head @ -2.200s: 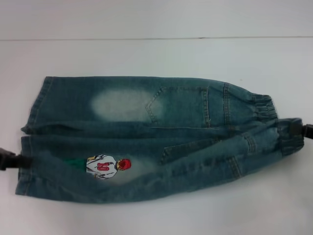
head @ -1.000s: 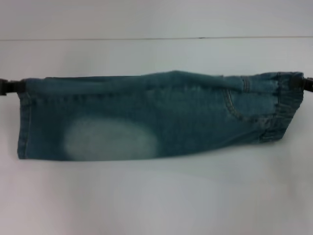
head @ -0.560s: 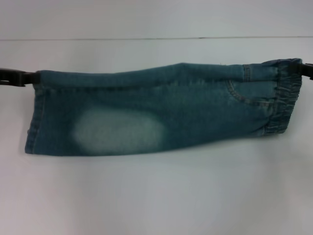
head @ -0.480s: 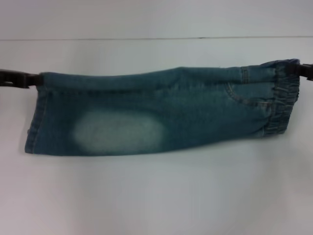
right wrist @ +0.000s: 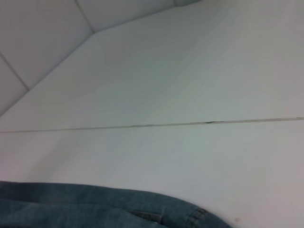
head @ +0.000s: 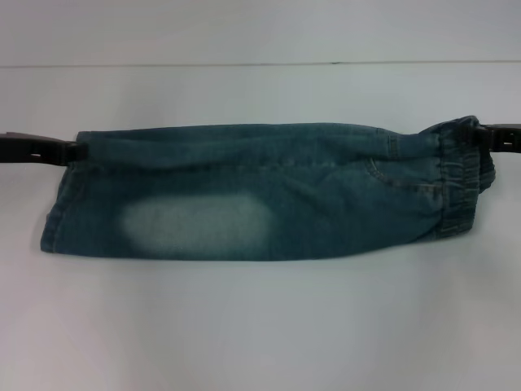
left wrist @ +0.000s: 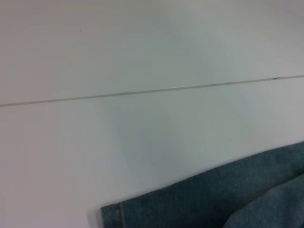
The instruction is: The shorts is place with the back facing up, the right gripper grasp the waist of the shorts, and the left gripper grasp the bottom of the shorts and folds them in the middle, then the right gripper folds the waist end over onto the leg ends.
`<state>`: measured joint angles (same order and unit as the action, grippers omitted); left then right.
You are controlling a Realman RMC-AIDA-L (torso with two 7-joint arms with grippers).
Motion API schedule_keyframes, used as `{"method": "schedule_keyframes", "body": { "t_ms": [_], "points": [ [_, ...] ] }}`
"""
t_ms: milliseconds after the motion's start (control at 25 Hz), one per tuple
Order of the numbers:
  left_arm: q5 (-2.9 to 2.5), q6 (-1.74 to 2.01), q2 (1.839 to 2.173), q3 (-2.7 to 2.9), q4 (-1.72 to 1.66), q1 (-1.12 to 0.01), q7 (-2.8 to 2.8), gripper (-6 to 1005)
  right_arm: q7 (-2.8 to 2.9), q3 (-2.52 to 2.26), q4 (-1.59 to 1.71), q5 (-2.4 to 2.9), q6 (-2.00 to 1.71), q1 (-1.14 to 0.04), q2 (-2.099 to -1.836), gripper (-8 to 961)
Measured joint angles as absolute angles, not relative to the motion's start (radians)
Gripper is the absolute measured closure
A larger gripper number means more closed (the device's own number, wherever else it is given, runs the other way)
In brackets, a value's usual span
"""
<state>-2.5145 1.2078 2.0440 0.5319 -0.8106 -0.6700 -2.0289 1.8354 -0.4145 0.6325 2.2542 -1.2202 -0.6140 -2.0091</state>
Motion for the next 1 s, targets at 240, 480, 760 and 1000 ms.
{"method": "schedule_keyframes", "body": {
  "t_ms": [240, 480, 760, 1000],
  "points": [
    [-2.512, 1.170, 2.047, 0.538, -0.801, -0.671, -2.027, 950, 1.835, -0.414, 0.629, 2.251, -1.194, -0.614, -2.010, 878],
    [-2.510, 1.151, 2.048, 0.538, -0.805, -0.684, -2.033, 950, 1.835, -0.413, 0.631, 2.247, -1.174, -0.622, -2.006, 876],
    [-2.497, 1.143, 2.043, 0.534, -0.808, -0.695, -2.036, 950, 1.835, -0.414, 0.632, 2.235, -1.159, -0.628, -1.997, 874],
    [-2.493, 1.104, 2.049, 0.537, -0.796, -0.696, -2.037, 938, 1.833, -0.418, 0.610, 2.237, -1.101, -0.632, -1.999, 872]
  ]
}}
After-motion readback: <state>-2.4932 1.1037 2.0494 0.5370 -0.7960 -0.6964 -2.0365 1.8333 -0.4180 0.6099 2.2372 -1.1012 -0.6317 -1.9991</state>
